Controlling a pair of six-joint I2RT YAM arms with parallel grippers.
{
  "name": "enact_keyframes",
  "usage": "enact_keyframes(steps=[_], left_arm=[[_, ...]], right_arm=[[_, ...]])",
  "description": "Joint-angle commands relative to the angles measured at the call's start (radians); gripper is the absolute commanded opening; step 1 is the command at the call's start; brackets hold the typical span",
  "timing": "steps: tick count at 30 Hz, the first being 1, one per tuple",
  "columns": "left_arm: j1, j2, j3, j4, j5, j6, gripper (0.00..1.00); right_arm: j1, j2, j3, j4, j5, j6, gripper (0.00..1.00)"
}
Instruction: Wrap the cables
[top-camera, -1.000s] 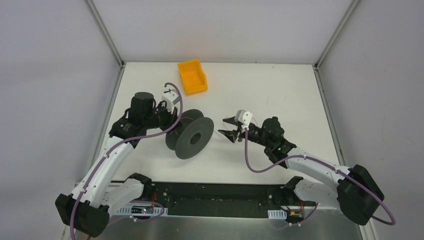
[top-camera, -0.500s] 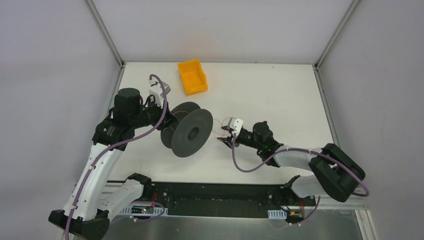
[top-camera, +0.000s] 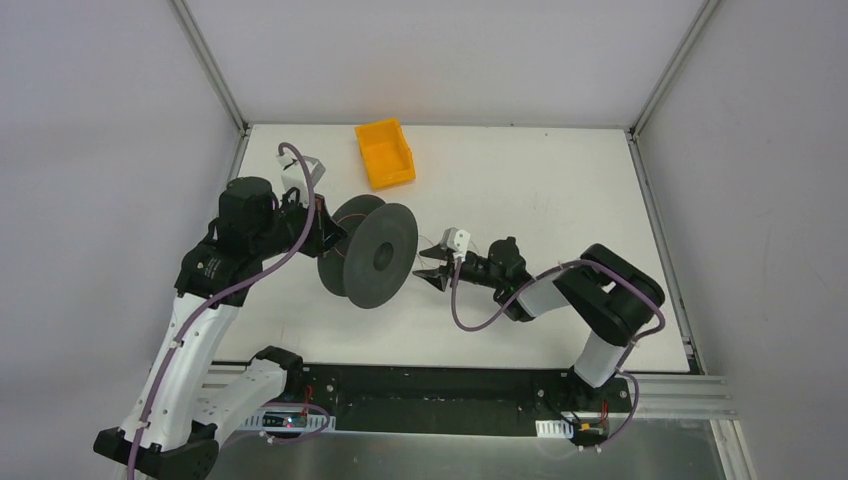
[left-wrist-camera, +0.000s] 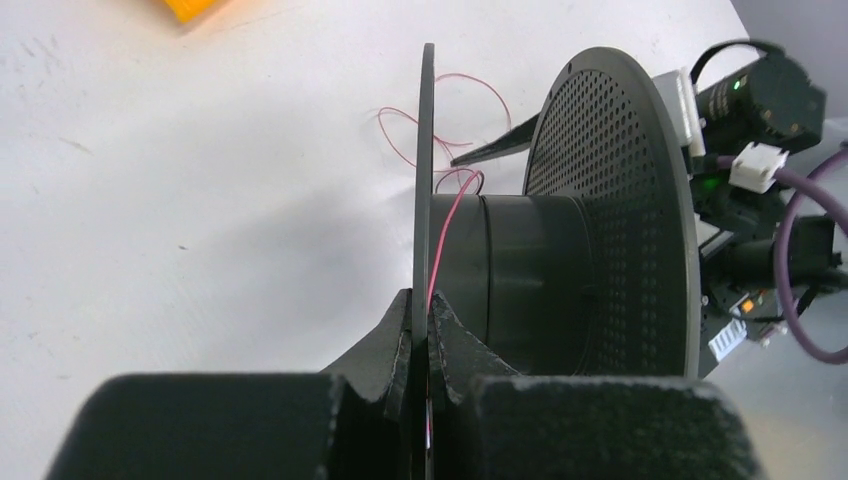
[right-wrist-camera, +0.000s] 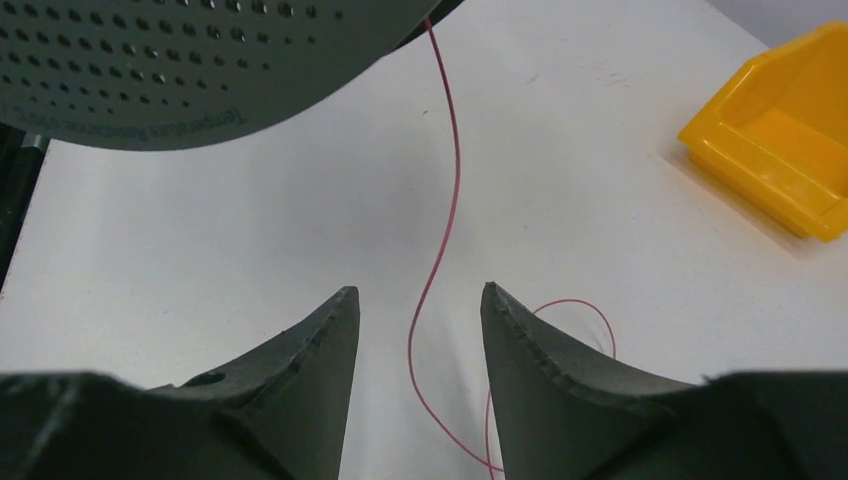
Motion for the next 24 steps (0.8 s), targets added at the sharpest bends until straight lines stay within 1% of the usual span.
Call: enact_keyframes(steps=[1,4,10,14,18,22,24], left_arm=[[0.009,-0.04,0.062,0.096,-0.084,-0.124,0.0],[0.01,-0.038,0.078,0.108,-0.109,-0.185,0.0],[0.01,-0.046,0.089,0.146,-0.151,-0.297,0.0],[0.011,-0.077,0.08,0.191,-0.173,-0.363,0.0],[0.011,-0.097,0.076,0.219,-0.204,-0.418,0.0],[0.011,-0.111,0.05,0.262,-0.247,-0.469,0.0],[0.011,-0.112,0.035,0.28,-0.285,-0.466,0.0]], right_arm=[[0.003,0.086,0.048,0.17,-0.052,0.089,0.5],[0.012,0.145,0.058,0.235,-0.053,0.132,0.47],[0.069,0.198,0.081,0.24,-0.013,0.162,0.4],[0.097,0.215,0.092,0.24,0.029,0.173,0.3],[0.116,0.238,0.104,0.241,0.034,0.198,0.19],[0.152,0.223,0.076,0.24,0.069,0.197,0.02],[0.178,0.174,0.046,0.241,0.106,0.2,0.0]])
